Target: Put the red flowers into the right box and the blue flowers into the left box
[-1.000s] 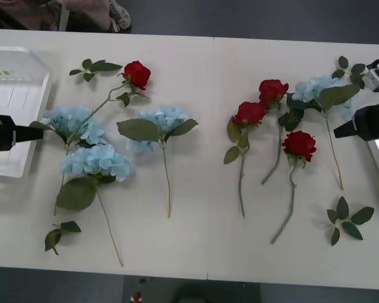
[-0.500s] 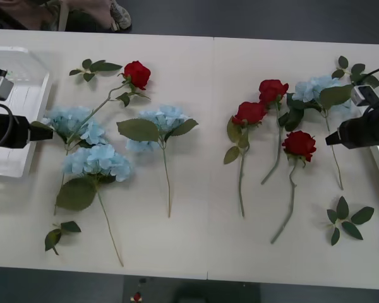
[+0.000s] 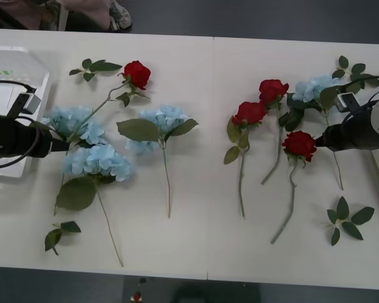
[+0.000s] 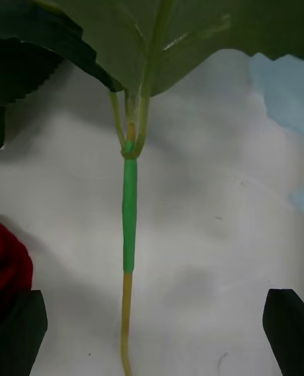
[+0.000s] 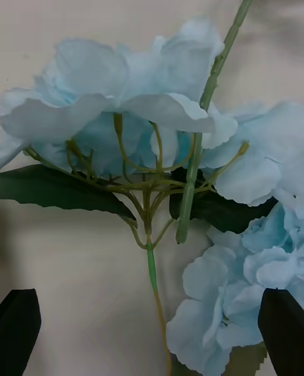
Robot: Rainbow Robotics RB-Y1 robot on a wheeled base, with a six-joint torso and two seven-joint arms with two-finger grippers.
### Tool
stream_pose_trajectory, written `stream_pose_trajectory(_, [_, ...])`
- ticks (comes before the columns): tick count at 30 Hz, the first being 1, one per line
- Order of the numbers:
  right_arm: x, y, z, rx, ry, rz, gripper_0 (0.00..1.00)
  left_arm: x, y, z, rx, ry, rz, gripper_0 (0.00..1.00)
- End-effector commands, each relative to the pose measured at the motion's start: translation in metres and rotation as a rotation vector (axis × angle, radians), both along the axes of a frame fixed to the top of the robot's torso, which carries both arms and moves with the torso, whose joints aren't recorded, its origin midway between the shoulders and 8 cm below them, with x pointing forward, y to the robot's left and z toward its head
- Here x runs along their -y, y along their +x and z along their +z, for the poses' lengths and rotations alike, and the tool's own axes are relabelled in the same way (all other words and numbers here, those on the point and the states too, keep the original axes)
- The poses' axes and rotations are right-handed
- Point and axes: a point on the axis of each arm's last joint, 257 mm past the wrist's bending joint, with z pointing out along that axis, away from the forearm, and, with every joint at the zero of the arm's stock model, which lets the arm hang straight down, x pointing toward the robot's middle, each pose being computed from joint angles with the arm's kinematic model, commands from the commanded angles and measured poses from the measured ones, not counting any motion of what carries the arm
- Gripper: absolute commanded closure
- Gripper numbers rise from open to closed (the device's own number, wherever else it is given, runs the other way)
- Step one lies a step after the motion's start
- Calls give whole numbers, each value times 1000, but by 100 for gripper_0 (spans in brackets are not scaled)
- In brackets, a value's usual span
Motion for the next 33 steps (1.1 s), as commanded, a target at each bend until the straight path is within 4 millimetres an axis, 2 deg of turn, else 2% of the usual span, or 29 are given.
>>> stream_pose_trajectory(1, [7,18,21,52,-10,-18,0,5,18,9,46,9,15,0])
stream_pose_trajectory(3, [5,20,21,58,-11,-15,3,9,20,4,52,27,10,0])
stream_pose_trajectory(4, [4,21,21,61,-12,-14,30,12,21,1,53,33,10,0])
stream_pose_trajectory(5, [3,22,21,64,-14,-11,51,14,22,-2,55,42,9,0])
stream_pose_trajectory(9, [3,23,21,66,-17,-9,76,14,29,-6,70,90,11,0])
stream_pose_trajectory(11, [3,23,21,68,-20,-7,82,12,32,-9,70,106,20,0])
stream_pose_trajectory(14, [2,23,21,67,-18,-6,84,17,38,-18,53,93,32,0])
stream_pose_trajectory(16, [0,23,20,67,-19,-4,88,18,41,-23,46,93,36,0])
stream_pose_trajectory(19, [0,23,20,67,-18,-3,100,11,44,-28,51,147,35,0])
stream_pose_trajectory(23, [-2,24,22,70,-10,2,100,12,45,-32,54,170,33,0])
stream_pose_trajectory(26, [-5,29,35,101,-7,14,100,20,45,-36,51,163,28,0])
stream_pose_trajectory(27, [-5,31,39,111,-8,20,100,21,45,-37,51,164,29,6])
stream_pose_trajectory(30, [-11,37,66,163,-9,78,100,23,43,-43,41,170,29,39])
stream_pose_trajectory(32, [-17,35,84,182,22,122,100,23,42,-49,36,178,28,41])
stream_pose_trajectory(33, [-20,34,93,193,37,146,100,22,43,-51,36,181,28,47])
